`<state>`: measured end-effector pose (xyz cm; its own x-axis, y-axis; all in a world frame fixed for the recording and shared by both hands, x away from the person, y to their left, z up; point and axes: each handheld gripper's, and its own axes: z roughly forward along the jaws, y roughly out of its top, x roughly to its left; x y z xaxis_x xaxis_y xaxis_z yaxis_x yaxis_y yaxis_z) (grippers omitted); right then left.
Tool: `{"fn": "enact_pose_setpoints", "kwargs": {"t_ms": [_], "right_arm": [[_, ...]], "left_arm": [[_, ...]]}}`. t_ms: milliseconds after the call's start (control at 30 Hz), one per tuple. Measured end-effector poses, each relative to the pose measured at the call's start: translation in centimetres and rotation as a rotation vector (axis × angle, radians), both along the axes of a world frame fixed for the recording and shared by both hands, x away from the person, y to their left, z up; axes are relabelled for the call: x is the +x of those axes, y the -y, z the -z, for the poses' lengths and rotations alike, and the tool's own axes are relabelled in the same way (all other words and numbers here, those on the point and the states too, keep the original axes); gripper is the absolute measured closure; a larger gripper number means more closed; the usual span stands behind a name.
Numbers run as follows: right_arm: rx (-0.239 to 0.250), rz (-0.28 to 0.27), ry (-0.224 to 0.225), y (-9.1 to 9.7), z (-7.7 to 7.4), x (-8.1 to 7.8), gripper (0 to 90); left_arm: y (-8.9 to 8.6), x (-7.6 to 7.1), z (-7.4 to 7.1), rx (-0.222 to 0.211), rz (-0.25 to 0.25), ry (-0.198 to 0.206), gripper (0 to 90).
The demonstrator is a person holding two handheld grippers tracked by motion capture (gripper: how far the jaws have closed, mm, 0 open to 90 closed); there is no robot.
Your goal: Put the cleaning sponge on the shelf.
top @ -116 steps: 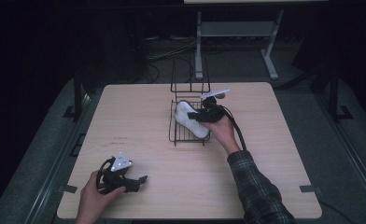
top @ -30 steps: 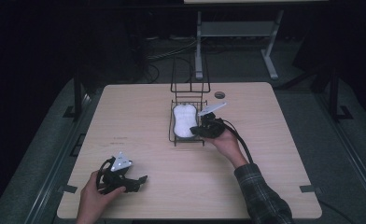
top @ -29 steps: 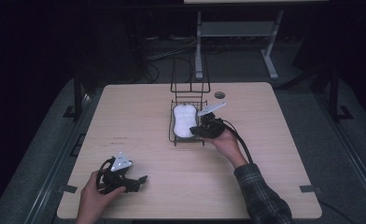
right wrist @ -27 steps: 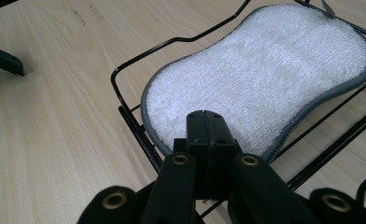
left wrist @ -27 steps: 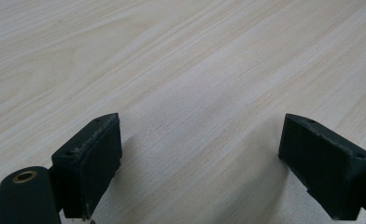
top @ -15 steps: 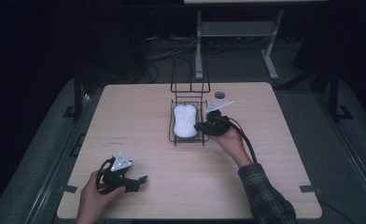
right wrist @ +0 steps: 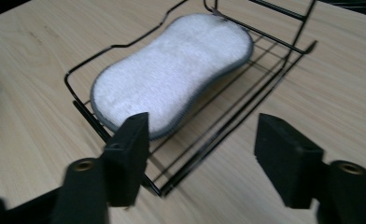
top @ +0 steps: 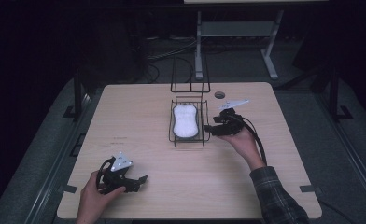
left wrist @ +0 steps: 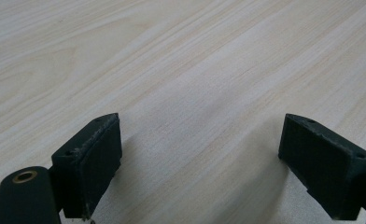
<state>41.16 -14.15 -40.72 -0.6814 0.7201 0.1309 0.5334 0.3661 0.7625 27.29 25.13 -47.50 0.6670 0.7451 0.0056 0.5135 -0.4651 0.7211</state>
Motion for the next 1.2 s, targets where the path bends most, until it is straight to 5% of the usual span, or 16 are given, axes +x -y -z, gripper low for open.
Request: {"fn": "enact_pose_setpoints", "kwargs": {"t_ms": [267, 1200], "right_arm": [[-0.007, 0.065, -0.015, 2.9, 0.3, -1.3, 17.5], [-0.046, 0.152, -0.026, 11.0, 2.6, -8.1, 15.2]], "left_arm": [[0.0, 0.0, 0.0, 0.000, 0.000, 0.000, 12.4], [0.0, 0.0, 0.0, 0.000, 0.000, 0.000, 12.4]]}}
